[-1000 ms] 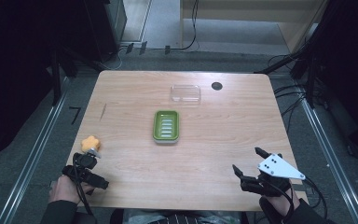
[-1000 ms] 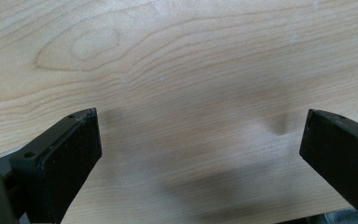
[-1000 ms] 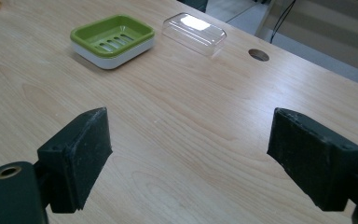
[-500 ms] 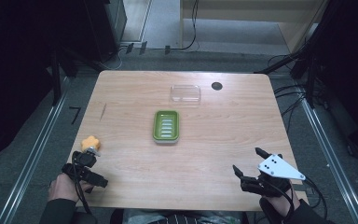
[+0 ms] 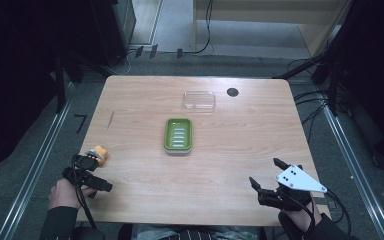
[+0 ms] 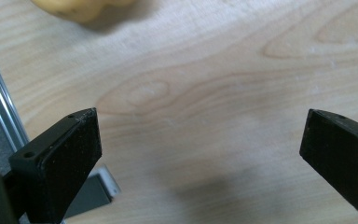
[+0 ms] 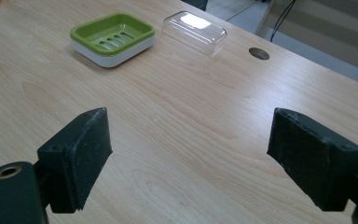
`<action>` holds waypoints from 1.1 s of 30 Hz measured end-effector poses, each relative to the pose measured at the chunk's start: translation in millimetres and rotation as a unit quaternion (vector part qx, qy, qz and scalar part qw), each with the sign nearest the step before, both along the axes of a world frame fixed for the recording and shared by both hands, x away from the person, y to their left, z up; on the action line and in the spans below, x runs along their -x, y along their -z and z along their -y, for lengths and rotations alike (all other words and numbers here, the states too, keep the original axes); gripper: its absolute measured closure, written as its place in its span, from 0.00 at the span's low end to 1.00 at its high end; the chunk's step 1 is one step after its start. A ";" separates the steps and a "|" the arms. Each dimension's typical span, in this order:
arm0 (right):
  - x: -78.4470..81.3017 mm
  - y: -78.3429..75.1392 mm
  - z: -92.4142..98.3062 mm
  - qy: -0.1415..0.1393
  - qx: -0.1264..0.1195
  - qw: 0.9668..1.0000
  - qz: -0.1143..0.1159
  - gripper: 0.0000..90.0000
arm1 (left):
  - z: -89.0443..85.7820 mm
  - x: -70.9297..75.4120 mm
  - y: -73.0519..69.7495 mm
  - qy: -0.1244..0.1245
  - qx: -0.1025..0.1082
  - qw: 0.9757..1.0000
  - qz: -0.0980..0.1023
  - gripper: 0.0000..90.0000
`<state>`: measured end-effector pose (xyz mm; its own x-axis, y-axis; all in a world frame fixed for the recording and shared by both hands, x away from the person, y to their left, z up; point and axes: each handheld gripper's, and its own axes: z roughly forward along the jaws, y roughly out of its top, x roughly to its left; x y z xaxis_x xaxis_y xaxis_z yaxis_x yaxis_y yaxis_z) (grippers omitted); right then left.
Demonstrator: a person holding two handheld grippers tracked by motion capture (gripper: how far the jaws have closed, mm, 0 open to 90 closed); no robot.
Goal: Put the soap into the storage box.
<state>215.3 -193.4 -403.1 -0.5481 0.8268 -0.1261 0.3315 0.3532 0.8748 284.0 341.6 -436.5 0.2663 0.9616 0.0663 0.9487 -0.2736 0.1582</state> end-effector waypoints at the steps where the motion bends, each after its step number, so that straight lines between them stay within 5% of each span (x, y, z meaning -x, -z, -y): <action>1: -0.1 0.0 0.0 0.000 0.000 1.000 -0.001 0.15 | -1.1 -2.6 -0.3 0.002 0.000 1.000 -0.004 0.00; 33: -0.4 0.2 0.1 0.001 0.002 1.000 -0.001 0.15 | -19.6 -59.3 -5.4 -0.031 0.014 0.999 0.014 0.00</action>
